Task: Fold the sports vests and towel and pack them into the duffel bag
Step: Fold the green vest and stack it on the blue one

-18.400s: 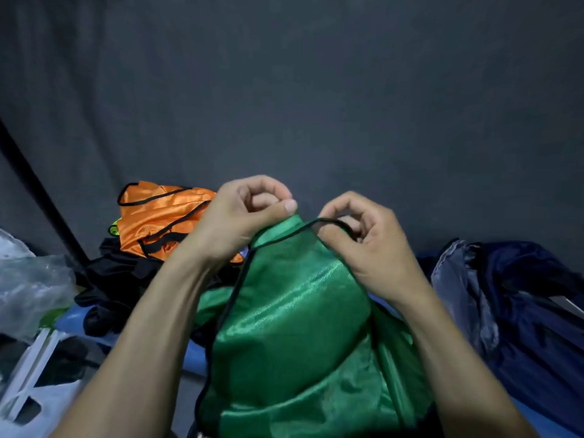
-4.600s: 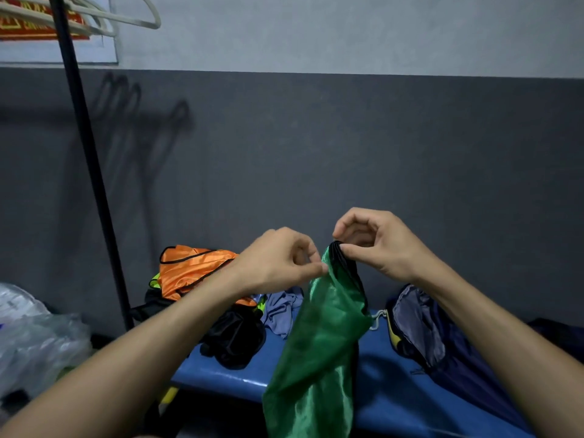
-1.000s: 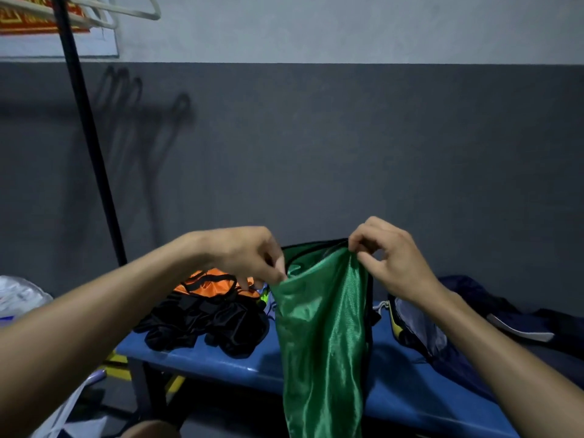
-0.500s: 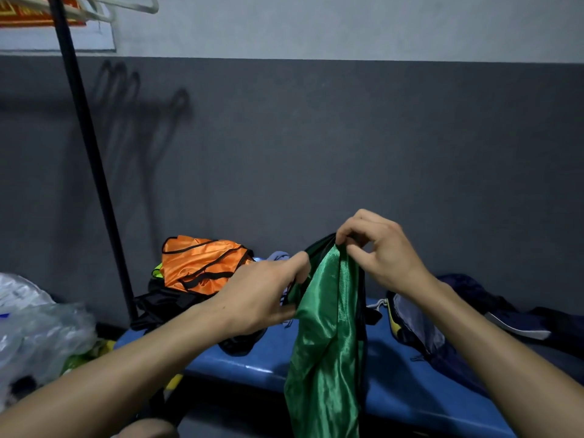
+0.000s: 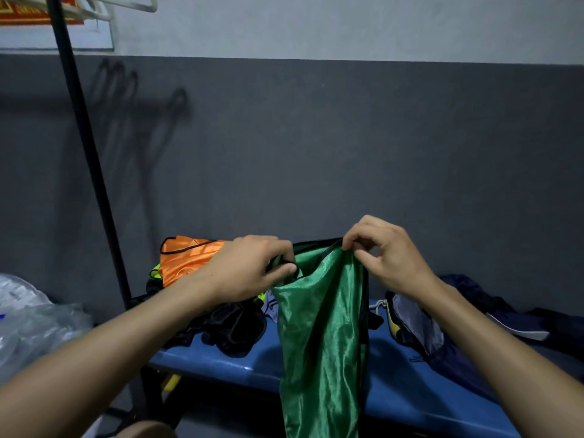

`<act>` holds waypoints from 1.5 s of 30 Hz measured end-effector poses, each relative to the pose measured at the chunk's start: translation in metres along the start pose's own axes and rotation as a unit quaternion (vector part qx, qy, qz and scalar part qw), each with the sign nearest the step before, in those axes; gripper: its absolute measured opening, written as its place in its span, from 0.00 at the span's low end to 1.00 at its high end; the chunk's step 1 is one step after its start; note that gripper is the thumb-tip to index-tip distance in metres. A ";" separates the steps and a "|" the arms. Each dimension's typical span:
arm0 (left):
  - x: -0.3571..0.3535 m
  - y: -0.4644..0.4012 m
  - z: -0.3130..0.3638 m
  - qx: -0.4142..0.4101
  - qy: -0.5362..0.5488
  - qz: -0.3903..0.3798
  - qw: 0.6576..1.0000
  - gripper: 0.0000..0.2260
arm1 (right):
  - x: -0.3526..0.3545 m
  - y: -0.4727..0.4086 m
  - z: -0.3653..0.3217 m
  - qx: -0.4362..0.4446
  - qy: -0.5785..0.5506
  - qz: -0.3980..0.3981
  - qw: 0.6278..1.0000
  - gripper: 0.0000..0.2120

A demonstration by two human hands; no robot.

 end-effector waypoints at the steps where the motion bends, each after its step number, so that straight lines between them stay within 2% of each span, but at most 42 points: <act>1: 0.003 -0.003 -0.002 -0.003 0.013 -0.034 0.999 0.08 | -0.001 0.003 0.001 -0.002 -0.008 -0.002 1.000 0.15; 3: 0.006 -0.005 -0.004 -0.030 0.027 -0.126 0.991 0.04 | -0.003 0.006 0.002 -0.009 -0.024 0.001 1.000 0.16; 5: 0.007 -0.006 -0.005 -0.050 -0.017 -0.175 0.983 0.03 | -0.003 0.008 0.004 -0.017 -0.033 0.005 0.999 0.17; 7: 0.009 -0.008 -0.006 -0.053 -0.052 -0.169 0.983 0.10 | -0.002 0.009 0.005 -0.017 -0.037 0.001 0.999 0.17; 10: 0.012 -0.011 -0.009 -0.046 -0.054 -0.142 0.987 0.26 | 0.000 0.009 0.005 -0.016 -0.038 -0.001 0.999 0.18; 11: 0.013 -0.011 -0.010 -0.045 -0.056 -0.136 0.988 0.28 | 0.001 0.009 0.006 -0.018 -0.040 0.001 0.999 0.18; 14: 0.007 -0.009 -0.018 -0.035 -0.058 -0.148 0.987 0.21 | 0.005 0.009 0.009 -0.024 -0.043 0.007 0.999 0.18; 17: -0.001 -0.005 -0.019 -0.032 -0.009 -0.185 0.982 0.15 | 0.008 0.009 0.008 -0.024 -0.046 0.007 0.999 0.18; 23: -0.007 0.002 -0.006 -0.038 0.003 -0.188 0.981 0.31 | 0.004 0.004 -0.001 -0.006 -0.057 -0.007 0.998 0.19; 26: -0.014 0.004 -0.002 -0.040 0.025 -0.181 0.982 0.32 | 0.004 0.001 -0.005 -0.004 -0.062 -0.003 0.998 0.20; 28: -0.021 0.004 -0.002 -0.037 0.049 -0.167 0.984 0.26 | 0.003 -0.003 -0.011 0.005 -0.063 -0.006 0.998 0.21; 31: -0.025 0.004 0.003 -0.023 0.135 -0.139 0.981 0.10 | 0.002 -0.009 -0.017 0.016 -0.057 -0.010 0.998 0.20; 35: -0.017 0.002 0.020 -0.012 0.230 -0.076 0.970 0.06 | 0.001 -0.016 -0.024 0.030 -0.037 -0.023 0.999 0.17; 37: -0.016 0.002 0.024 -0.034 0.189 -0.056 0.980 0.05 | 0.001 -0.019 -0.026 0.028 -0.034 -0.029 0.999 0.17; 40: -0.020 0.002 0.021 -0.038 0.104 -0.029 0.993 0.11 | 0.001 -0.022 -0.026 0.018 -0.030 -0.031 0.999 0.17; 42: -0.010 0.004 0.017 -0.020 0.092 0.039 0.995 0.14 | 0.004 -0.020 -0.024 0.014 -0.026 -0.029 0.999 0.18; 45: 0.008 0.009 0.013 -0.032 0.037 0.137 0.989 0.10 | 0.006 -0.015 -0.020 -0.001 -0.024 -0.030 0.999 0.17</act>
Point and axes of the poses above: each hand's wrist, its own y-axis away from the middle knuckle, its own x-axis out of the back of the hand, z = x × y, the point moved 5 cm from there along -y, towards the middle knuckle, and after that the axes turned 14 degrees about x, right-handed, at the moved point
